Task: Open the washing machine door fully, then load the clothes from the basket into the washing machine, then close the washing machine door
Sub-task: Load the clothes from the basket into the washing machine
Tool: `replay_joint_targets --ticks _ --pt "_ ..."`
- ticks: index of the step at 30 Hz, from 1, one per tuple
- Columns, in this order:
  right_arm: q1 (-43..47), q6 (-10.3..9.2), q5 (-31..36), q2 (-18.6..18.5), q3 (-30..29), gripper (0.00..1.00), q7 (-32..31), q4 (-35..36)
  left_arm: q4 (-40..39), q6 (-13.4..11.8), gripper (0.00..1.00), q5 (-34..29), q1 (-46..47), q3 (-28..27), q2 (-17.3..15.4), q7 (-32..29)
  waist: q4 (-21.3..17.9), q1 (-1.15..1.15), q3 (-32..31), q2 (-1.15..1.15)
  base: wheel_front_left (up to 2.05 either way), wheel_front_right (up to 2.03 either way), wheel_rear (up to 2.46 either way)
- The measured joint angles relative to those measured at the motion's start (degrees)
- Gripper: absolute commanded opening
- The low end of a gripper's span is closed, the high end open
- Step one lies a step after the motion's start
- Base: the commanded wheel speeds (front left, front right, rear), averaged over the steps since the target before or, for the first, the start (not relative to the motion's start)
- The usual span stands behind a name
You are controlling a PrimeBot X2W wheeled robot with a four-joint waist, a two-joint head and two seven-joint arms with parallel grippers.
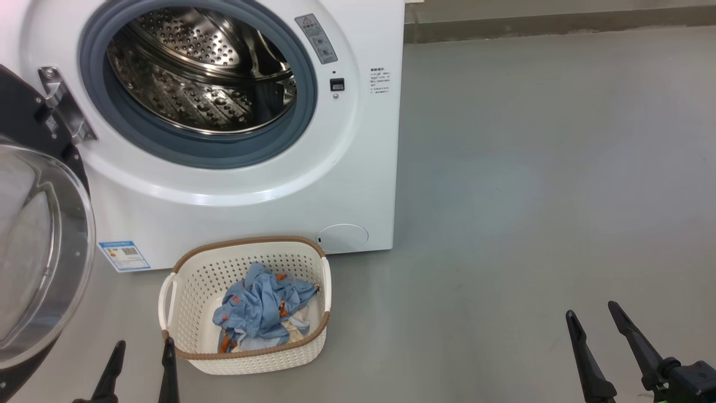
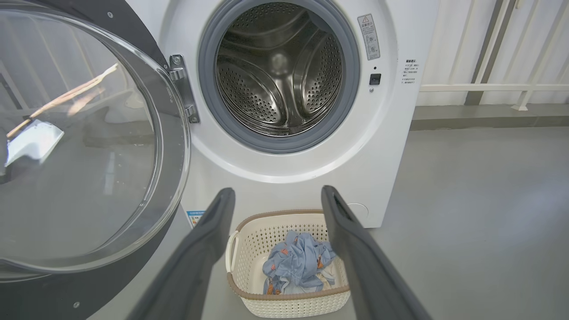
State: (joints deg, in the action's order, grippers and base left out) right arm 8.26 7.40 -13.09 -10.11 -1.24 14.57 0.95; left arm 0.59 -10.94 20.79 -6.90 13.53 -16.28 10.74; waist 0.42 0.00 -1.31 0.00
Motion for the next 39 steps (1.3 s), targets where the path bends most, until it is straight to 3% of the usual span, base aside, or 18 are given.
replay_joint_targets --ticks 24,39 --pt "0.0 0.00 -0.2 -0.6 0.6 1.00 0.0 -0.3 0.0 -0.6 1.00 0.1 -0.8 0.8 -0.5 0.3 0.7 0.00 -1.1 0.00 0.07 -0.07 0.00" --pt "0.0 0.00 -0.2 -0.8 0.6 1.00 0.0 -0.3 0.1 -1.4 1.00 0.0 -0.8 1.7 -0.9 0.5 0.9 0.01 -0.6 0.00 1.60 -1.60 0.00"
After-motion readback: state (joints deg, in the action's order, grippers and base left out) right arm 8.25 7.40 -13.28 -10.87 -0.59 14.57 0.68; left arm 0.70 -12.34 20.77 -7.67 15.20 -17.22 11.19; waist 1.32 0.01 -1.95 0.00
